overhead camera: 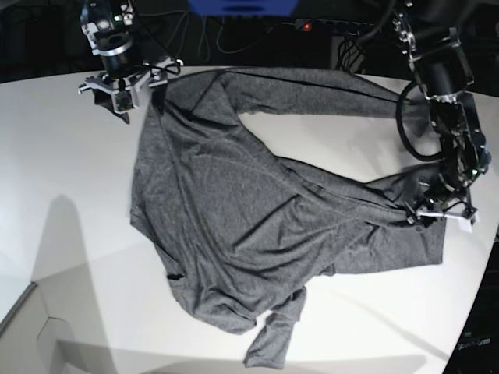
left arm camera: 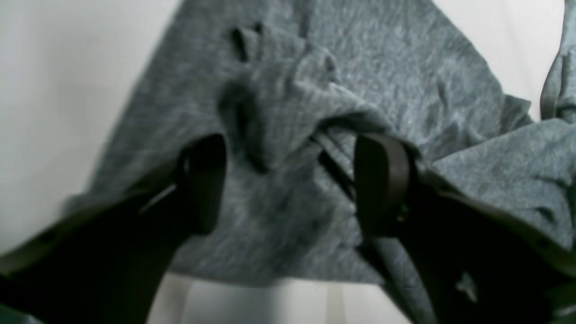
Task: Layout the t-shirt on the table in an organized manner, then fold the t-shirt properly
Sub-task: 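Grasp the hem corner with the left gripper, then pull the hem corner with the left gripper away from the right gripper to flatten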
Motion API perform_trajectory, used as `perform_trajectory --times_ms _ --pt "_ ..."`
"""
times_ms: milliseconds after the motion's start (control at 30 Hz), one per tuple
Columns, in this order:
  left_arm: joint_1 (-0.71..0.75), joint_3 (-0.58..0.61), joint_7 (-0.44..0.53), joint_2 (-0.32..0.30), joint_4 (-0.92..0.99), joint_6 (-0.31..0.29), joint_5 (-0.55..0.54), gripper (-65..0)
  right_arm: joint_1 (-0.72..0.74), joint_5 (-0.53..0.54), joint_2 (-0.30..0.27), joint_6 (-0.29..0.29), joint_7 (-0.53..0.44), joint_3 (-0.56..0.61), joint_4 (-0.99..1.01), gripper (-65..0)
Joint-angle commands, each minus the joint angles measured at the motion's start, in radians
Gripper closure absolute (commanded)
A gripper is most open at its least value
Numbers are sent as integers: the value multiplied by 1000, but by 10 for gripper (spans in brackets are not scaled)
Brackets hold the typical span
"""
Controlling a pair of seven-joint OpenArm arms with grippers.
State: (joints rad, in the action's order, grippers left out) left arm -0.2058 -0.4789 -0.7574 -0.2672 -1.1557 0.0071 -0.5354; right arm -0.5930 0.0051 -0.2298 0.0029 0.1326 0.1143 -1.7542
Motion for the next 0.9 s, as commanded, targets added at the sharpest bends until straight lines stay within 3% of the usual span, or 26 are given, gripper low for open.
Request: perform_trajectory --times_ms 0,133,300,467,567,767,867 --pt "-21 -2 25 -20 -13 -5 -10 -430 -5 0 -4 -2 -17 -3 -14 -382" --pt "-22 -2 43 -20 -13 -5 -4 -413 -3 0 -4 -2 -9 -3 -14 -382" --pt "-34 -2 66 -22 1 -6 -4 -222 -3 0 -4 -2 -9 -3 -14 -381" --pt "-34 -1 115 -20 1 -6 -2 -113 -3 0 -4 -2 -9 -3 -5 -381" --pt "-34 -1 111 -27 1 -6 -2 -14 3 0 -4 -2 -9 -3 0 -381" --pt "-25 -5 98 -28 -30 -6 -15 -2 9 0 -4 -2 -9 -3 0 -381" --pt "-5 -16 6 -28 -134 -6 -39 -2 11 0 -4 -2 -9 -3 0 -381"
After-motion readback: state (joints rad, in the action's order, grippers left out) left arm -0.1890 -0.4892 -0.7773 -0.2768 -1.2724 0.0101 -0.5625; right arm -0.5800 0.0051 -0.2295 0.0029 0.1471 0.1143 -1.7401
